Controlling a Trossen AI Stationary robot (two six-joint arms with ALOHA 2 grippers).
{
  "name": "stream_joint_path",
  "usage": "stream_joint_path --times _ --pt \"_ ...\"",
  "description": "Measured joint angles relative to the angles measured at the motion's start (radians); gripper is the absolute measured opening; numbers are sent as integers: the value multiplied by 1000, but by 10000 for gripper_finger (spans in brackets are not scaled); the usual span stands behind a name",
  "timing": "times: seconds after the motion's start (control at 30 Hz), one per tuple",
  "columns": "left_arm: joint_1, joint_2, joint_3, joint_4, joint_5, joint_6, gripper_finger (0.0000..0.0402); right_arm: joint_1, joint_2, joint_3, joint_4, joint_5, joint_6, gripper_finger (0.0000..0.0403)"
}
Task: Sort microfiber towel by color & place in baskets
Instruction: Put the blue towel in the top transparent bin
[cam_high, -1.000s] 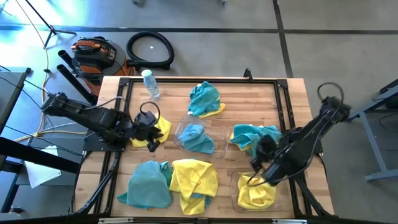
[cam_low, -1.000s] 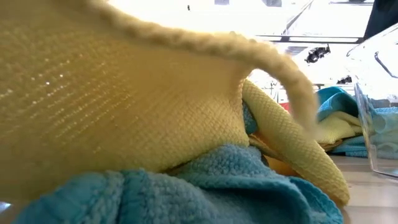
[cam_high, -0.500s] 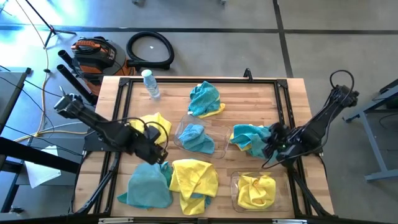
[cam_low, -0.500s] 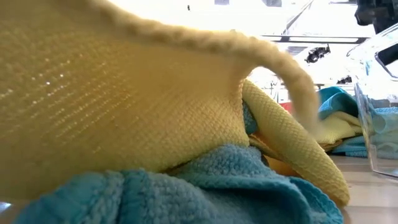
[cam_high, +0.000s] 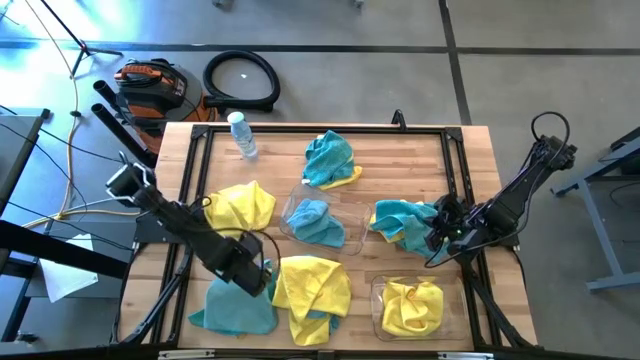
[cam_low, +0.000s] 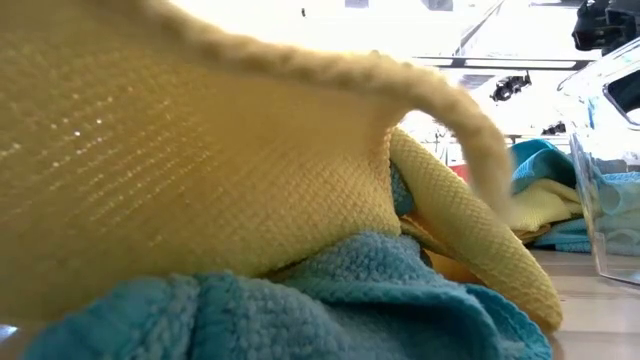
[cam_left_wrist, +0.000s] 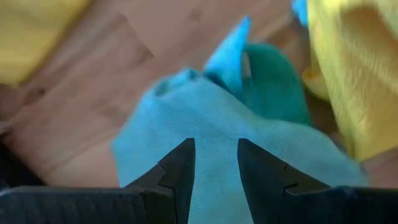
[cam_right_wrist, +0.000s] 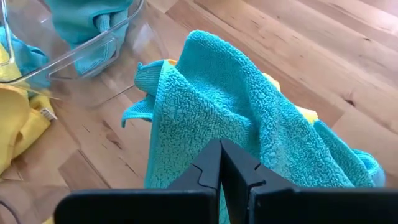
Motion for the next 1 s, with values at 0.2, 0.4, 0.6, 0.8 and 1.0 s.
stream_joint_path --times 0.2,0.4,0.6,0.8,1.0 --pt "-6 90 0 106 24 78 110 0 0 0 0 1 -3 2" --pt "-6 155 0 115 110 135 59 0 0 0 0 1 -3 2" --pt "-17 146 7 102 143 142 7 0 0 1 7 1 -3 2" --pt "-44 60 100 -31 70 109 1 0 1 1 13 -1 -3 2" --pt "-71 -31 238 -192 -74 95 0 0 1 1 -1 -3 -3 2"
